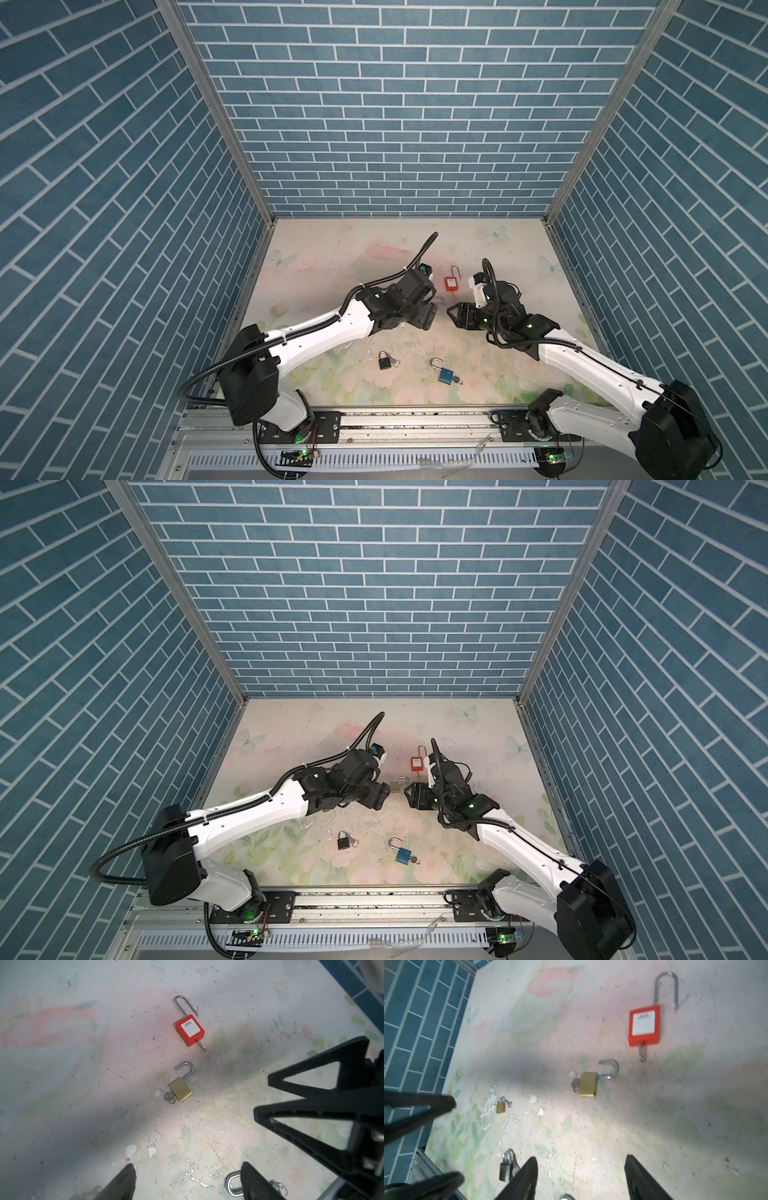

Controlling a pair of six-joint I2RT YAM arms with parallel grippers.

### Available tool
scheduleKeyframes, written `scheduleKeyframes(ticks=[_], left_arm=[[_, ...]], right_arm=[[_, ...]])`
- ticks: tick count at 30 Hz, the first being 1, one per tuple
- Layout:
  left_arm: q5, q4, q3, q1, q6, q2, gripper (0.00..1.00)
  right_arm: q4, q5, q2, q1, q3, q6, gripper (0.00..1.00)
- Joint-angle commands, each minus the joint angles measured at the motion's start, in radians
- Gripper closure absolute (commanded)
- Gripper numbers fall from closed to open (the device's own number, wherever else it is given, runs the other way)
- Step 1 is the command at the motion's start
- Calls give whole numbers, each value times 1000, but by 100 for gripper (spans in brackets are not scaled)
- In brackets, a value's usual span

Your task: Lock with the key

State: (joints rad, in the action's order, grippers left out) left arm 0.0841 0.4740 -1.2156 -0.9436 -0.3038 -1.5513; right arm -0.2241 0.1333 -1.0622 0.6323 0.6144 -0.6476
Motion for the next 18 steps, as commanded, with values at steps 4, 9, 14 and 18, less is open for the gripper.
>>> scheduleKeyframes(ticks=[4, 9, 14, 18], left_arm=[[-41, 89, -143, -3, 430, -148, 17], [-88, 79, -193, 26, 592, -270, 16], [-179, 63, -277, 91, 659, -404, 21], [-238, 106, -387, 114, 713, -489, 25]], right_arm=[[-153, 25, 131, -72, -31, -45, 32], [-241, 109, 146, -153, -25, 9, 32], [-340, 159, 93, -216, 27, 88, 31], [-367, 174, 75, -241, 53, 116, 31]])
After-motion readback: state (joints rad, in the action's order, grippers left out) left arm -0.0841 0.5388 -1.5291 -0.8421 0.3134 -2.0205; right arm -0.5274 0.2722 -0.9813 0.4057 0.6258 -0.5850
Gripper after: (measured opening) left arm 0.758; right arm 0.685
